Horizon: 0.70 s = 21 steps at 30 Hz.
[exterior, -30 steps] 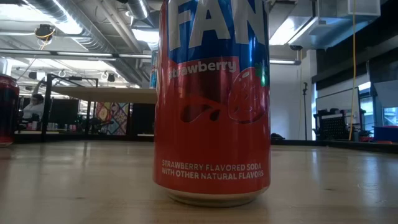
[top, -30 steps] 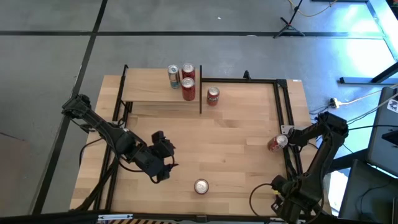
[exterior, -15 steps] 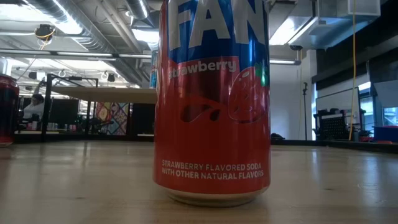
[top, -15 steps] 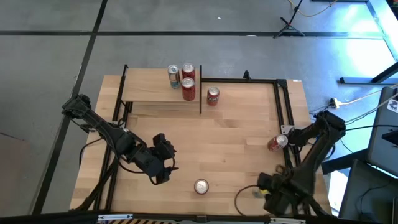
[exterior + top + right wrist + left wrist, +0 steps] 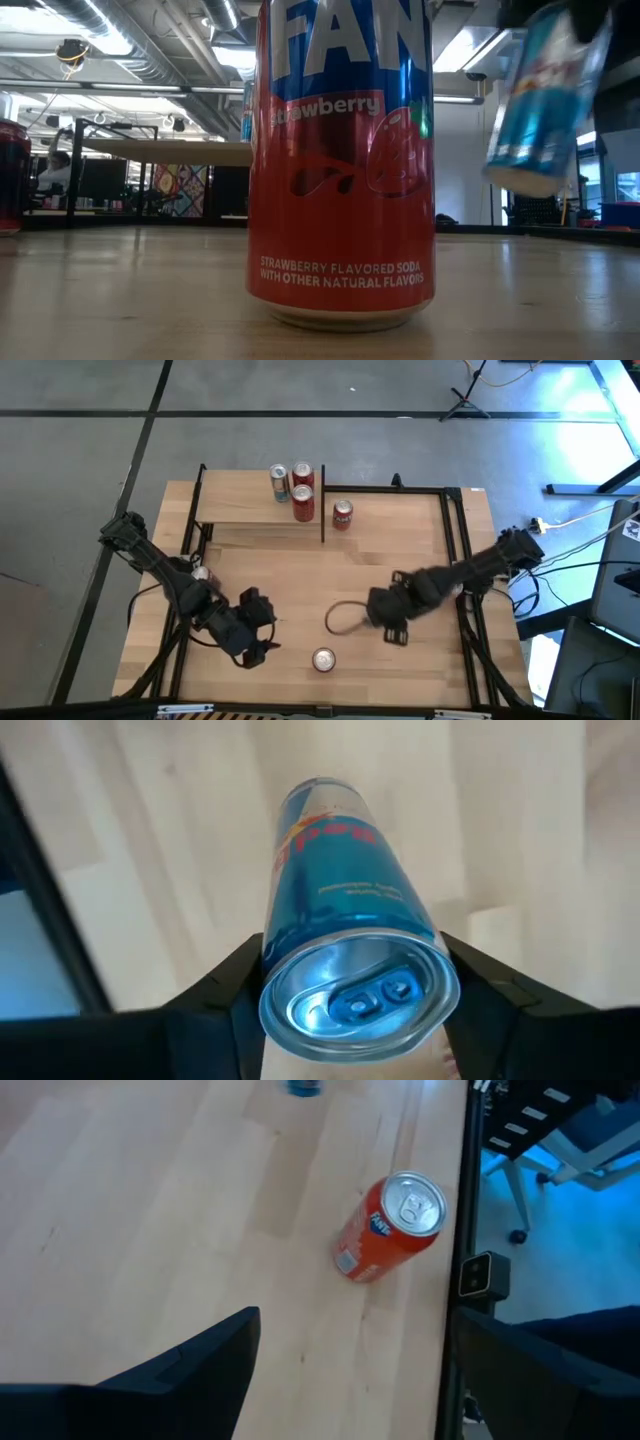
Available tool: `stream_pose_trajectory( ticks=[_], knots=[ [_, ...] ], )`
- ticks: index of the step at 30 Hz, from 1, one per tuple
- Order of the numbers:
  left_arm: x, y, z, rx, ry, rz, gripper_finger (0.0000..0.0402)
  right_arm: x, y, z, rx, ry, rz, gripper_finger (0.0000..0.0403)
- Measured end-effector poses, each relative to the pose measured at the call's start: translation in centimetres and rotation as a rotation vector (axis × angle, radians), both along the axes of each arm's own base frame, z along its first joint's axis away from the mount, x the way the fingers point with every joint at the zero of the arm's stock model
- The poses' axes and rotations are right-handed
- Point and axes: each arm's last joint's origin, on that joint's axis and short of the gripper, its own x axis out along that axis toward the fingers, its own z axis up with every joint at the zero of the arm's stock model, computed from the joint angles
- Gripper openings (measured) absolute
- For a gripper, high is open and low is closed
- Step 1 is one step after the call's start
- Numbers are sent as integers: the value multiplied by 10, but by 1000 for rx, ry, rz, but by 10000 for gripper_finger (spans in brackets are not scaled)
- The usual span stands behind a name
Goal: Place canned beverage on shelf
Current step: Put the blue soda can on the shelf aligned with the other blue soda can
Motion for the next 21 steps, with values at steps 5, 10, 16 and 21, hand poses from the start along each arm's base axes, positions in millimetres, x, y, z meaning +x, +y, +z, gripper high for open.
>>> stream_pose_trajectory(
  ticks=[5, 10, 16, 21],
  knots=[
    [-4, -5, 0, -11, -7, 21, 314, 24, -18, -8, 0, 53, 41, 207],
    [-4, -5, 0, -18, -4, 37, 314, 51, -26, -16, -43, 165, 118, 207],
    [-4, -4, 0, -19, -5, 38, 314, 76, -28, -36, -55, 237, 138, 207],
    [-4, -4, 0, -16, -8, 42, 314, 84, -25, -43, -40, 237, 167, 207]
  ],
)
